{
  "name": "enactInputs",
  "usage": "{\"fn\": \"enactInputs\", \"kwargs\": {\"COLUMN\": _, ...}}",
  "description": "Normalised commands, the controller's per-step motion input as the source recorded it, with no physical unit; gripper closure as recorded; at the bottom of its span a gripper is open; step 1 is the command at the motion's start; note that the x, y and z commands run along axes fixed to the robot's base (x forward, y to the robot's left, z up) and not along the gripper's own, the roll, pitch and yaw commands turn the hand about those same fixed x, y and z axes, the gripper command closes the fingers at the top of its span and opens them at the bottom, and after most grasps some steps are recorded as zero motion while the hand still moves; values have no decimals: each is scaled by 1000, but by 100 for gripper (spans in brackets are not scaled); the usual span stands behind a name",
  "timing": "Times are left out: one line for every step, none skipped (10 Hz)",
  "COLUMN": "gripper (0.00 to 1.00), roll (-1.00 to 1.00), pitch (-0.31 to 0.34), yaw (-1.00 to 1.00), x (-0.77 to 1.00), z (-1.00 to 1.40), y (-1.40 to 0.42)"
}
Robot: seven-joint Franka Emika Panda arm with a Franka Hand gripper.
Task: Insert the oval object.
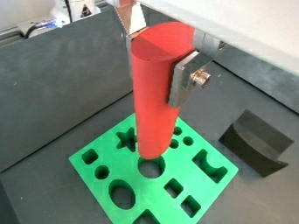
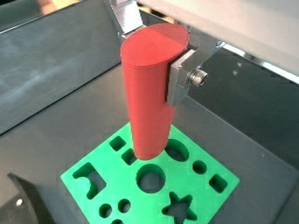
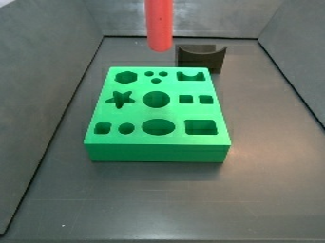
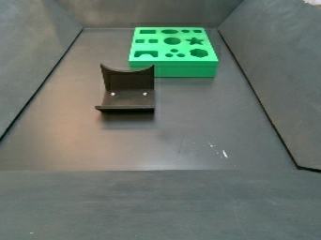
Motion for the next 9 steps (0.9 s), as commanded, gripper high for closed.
{"fn": "enactInputs", "kwargs": {"gripper": 100, "roll": 0, "pitch": -49, "yaw": -1000, "x": 0, "z": -526, "y": -23}}
{"fn": "enactInputs", "kwargs": {"gripper": 100, "roll": 0, "pitch": -51, "yaw": -1000, "x": 0, "z": -529, "y": -20}}
{"fn": "enactInputs", "kwargs": {"gripper": 100, "roll": -4, "pitch": -36, "yaw": -1000, "x": 0, "z": -509, "y": -26}}
{"fn": "enactInputs", "kwargs": {"gripper": 100, "roll": -10, "pitch": -27, "yaw": -1000, "x": 0, "z": -491, "y": -29}}
{"fn": "enactInputs", "kwargs": {"gripper": 100, "roll": -13, "pitch": -24, "yaw": -1000, "x": 0, "z": -483, "y": -31}}
{"fn": "enactInputs", "kwargs": {"gripper": 100, "roll": -54, "pitch": 0, "yaw": -911, "x": 0, "z": -289, "y": -140}}
{"fn": "enactInputs", "kwargs": {"gripper": 100, "roll": -23, "pitch": 44, "yaw": -500, "x": 323, "z": -171, "y": -469}}
{"fn": "enactInputs", "kwargs": {"gripper": 100, "roll": -9, "pitch": 0, "yaw": -574, "x": 214, "z": -151, "y": -483}}
{"fn": "enactInputs", "kwargs": {"gripper": 100, "roll": 0, "pitch": 0, "yaw": -591, "x": 180, "z": -177, "y": -489}}
